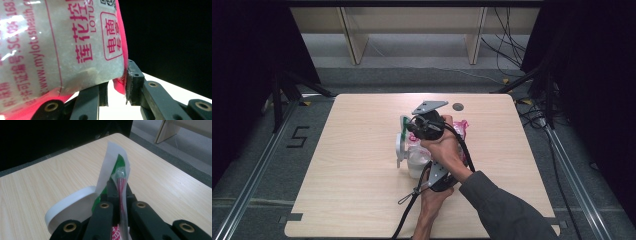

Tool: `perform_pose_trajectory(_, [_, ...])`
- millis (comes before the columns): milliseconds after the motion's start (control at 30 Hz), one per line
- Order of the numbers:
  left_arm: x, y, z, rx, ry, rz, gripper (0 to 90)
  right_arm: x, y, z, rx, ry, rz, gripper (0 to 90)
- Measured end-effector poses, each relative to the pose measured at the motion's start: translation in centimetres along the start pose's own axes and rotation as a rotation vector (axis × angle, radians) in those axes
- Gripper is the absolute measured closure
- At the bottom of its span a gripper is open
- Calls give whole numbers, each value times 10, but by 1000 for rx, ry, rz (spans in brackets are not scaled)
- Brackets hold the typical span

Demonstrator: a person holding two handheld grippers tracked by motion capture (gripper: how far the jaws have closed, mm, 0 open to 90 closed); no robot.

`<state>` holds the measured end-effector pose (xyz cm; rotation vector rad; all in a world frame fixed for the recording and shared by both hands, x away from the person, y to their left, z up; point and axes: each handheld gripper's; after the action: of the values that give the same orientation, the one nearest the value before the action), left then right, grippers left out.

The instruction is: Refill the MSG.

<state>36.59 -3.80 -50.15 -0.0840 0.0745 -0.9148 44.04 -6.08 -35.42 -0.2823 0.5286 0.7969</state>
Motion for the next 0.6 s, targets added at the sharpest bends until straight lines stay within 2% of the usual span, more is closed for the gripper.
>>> perform_pose_trajectory(200, [0,0,0,2,1,2,745,-2,0,0,15,22,13,900])
perform_pose_trajectory(233, [0,-1,0,1,0,3,745,-2,-1,1,-7,12,2,900])
perform_pose_trajectory(300, [0,0,1,7,3,1,745,-3,-2,1,-10,10,2,900])
perform_pose_trajectory(467, [0,-1,1,9,1,-1,746,-3,0,1,12,2,8,900])
perform_pose_trajectory(600, [0,-1,1,9,1,-1,746,-3,-1,1,-3,-3,9,900])
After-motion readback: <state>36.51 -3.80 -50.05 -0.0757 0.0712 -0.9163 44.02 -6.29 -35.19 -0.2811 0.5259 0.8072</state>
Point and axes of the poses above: each handheld gripper's, and its own axes: x roughly forward along the jaws, z roughly out of its top, y roughly to its left, and after that the axes turned 4 degrees about -z, right-handed
